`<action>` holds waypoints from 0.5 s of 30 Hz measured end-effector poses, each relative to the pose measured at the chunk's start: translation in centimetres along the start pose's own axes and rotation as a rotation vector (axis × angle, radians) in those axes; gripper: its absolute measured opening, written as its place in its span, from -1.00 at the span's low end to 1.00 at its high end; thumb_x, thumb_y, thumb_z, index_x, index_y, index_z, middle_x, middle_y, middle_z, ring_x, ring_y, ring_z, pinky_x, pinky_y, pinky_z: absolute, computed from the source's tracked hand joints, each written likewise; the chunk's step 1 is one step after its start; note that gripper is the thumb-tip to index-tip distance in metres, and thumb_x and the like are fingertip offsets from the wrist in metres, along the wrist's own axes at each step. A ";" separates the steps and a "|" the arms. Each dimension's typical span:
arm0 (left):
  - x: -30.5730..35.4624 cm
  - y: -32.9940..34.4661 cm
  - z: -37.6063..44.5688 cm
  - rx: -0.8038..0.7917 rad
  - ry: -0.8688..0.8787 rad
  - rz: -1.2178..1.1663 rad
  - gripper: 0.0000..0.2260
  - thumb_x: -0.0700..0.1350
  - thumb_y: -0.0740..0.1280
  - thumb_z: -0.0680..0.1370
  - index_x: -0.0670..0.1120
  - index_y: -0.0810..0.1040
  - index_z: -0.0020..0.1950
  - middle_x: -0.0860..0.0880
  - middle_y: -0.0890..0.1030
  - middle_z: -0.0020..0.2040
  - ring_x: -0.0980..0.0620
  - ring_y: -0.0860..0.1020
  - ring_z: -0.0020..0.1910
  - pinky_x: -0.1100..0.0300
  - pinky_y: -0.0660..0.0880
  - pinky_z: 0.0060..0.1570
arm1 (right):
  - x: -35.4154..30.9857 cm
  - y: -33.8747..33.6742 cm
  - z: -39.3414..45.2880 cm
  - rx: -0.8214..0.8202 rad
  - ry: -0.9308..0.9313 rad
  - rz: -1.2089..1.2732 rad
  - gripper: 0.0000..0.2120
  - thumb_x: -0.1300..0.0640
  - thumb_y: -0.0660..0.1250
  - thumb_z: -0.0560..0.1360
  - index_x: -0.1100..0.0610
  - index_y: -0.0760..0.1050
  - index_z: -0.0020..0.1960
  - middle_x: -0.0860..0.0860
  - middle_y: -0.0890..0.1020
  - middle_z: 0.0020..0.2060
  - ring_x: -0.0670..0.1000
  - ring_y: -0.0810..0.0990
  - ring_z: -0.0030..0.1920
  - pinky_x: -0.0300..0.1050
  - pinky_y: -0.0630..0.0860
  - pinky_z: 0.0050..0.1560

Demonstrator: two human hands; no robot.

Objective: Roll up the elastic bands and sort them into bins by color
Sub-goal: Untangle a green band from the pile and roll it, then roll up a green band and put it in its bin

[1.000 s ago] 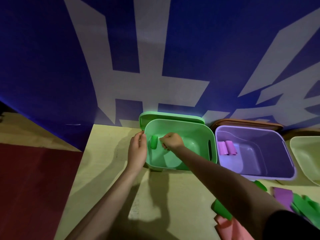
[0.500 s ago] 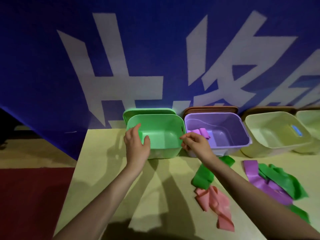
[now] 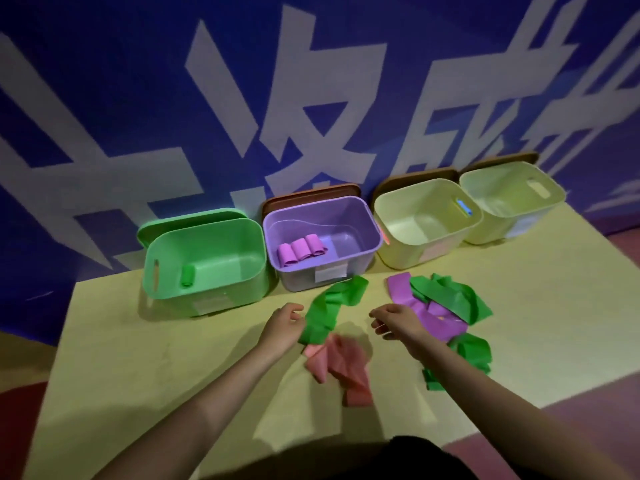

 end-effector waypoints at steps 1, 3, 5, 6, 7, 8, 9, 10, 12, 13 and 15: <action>0.0 0.8 0.8 -0.008 -0.032 0.011 -0.72 -0.22 0.25 0.55 -0.18 0.49 0.26 -0.17 0.57 0.16 -0.11 0.53 0.13 0.23 0.40 -0.01 | -0.1 -0.2 0.5 0.005 0.013 0.032 -0.92 0.21 0.29 0.55 0.22 0.52 -0.07 0.05 0.55 -0.34 -0.05 0.47 -0.39 -0.28 0.36 -0.41; -0.4 2.0 2.5 -0.012 -0.105 0.039 -0.72 -0.19 0.27 0.54 -0.18 0.50 0.24 -0.21 0.59 0.15 -0.14 0.55 0.12 0.14 0.46 0.07 | -1.0 -0.1 1.7 0.011 0.001 0.039 -0.93 0.21 0.29 0.55 0.20 0.50 -0.09 0.05 0.54 -0.35 -0.06 0.46 -0.41 -0.29 0.35 -0.44; -0.6 3.2 4.2 0.000 -0.144 0.113 -0.70 -0.14 0.28 0.54 -0.17 0.50 0.26 -0.23 0.57 0.18 -0.17 0.54 0.15 0.10 0.47 0.12 | -1.6 0.2 3.3 -0.008 -0.028 -0.022 -0.91 0.20 0.28 0.55 0.19 0.50 -0.12 0.05 0.54 -0.36 -0.04 0.47 -0.40 -0.24 0.39 -0.41; -0.5 3.8 4.8 0.007 -0.145 0.176 -0.67 -0.11 0.29 0.55 -0.17 0.49 0.28 -0.24 0.55 0.20 -0.19 0.52 0.17 0.10 0.45 0.13 | -1.6 0.4 4.1 -0.018 -0.050 -0.079 -0.90 0.19 0.28 0.54 0.17 0.51 -0.15 0.06 0.55 -0.34 -0.01 0.50 -0.36 -0.18 0.45 -0.34; -0.3 4.3 5.2 0.013 -0.134 0.247 -0.64 -0.07 0.30 0.55 -0.17 0.46 0.31 -0.26 0.52 0.22 -0.21 0.50 0.19 0.10 0.42 0.13 | -1.2 0.5 4.9 -0.027 -0.068 -0.173 -0.89 0.16 0.28 0.52 0.13 0.52 -0.16 0.08 0.59 -0.30 0.04 0.54 -0.30 -0.09 0.51 -0.21; -0.2 4.8 5.4 0.015 -0.117 0.317 -0.60 -0.04 0.32 0.54 -0.18 0.44 0.33 -0.27 0.49 0.22 -0.23 0.48 0.20 0.10 0.39 0.13 | -0.7 0.6 5.7 -0.035 -0.080 -0.290 -0.89 0.13 0.28 0.51 0.11 0.55 -0.14 0.10 0.63 -0.22 0.09 0.58 -0.19 -0.04 0.52 -0.07; -0.1 5.1 5.5 0.015 -0.100 0.372 -0.57 -0.03 0.35 0.53 -0.18 0.42 0.33 -0.26 0.47 0.22 -0.24 0.47 0.21 0.10 0.38 0.13 | -0.2 0.8 6.1 -0.052 -0.093 -0.410 -0.87 0.11 0.27 0.51 0.11 0.59 -0.07 0.13 0.66 -0.11 0.12 0.60 -0.07 -0.07 0.49 0.02; -0.3 5.4 5.7 0.012 -0.093 0.403 -0.56 -0.03 0.38 0.50 -0.18 0.42 0.31 -0.24 0.46 0.20 -0.22 0.46 0.20 0.11 0.37 0.12 | 0.3 1.0 6.3 -0.088 -0.109 -0.496 -0.82 0.11 0.26 0.52 0.13 0.60 0.01 0.14 0.67 -0.01 0.13 0.60 0.03 -0.12 0.46 0.04; -0.9 5.8 5.9 -0.011 -0.102 0.405 -0.65 -0.07 0.41 0.47 -0.17 0.47 0.20 -0.19 0.50 0.15 -0.18 0.50 0.15 0.11 0.39 0.06 | 1.0 1.6 6.4 -0.181 -0.126 -0.550 -0.76 0.13 0.25 0.53 0.15 0.58 0.13 0.14 0.65 0.09 0.13 0.58 0.13 -0.17 0.43 0.05; -1.2 5.7 6.1 -0.014 -0.107 0.394 -0.75 -0.10 0.42 0.47 -0.16 0.51 0.08 -0.18 0.56 0.09 -0.16 0.53 0.09 0.11 0.40 0.00 | 1.2 1.9 6.7 -0.215 -0.129 -0.552 -0.75 0.13 0.26 0.53 0.15 0.56 0.16 0.15 0.64 0.10 0.13 0.58 0.14 -0.18 0.43 0.06; -2.3 5.6 6.6 -0.012 -0.112 0.340 -0.89 -0.13 0.41 0.47 -0.04 0.51 -0.22 -0.15 0.63 -0.11 -0.15 0.58 -0.06 0.12 0.40 -0.15 | 1.4 2.3 7.3 -0.255 -0.125 -0.512 -0.76 0.11 0.27 0.54 0.15 0.55 0.16 0.16 0.66 0.06 0.14 0.61 0.09 -0.18 0.45 0.01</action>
Point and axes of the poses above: each hand's wrist, its own z-axis towards the middle knuckle, its own y-axis out of the palm, x = y × z, the point moved 2 cm from there along z, towards the middle knuckle
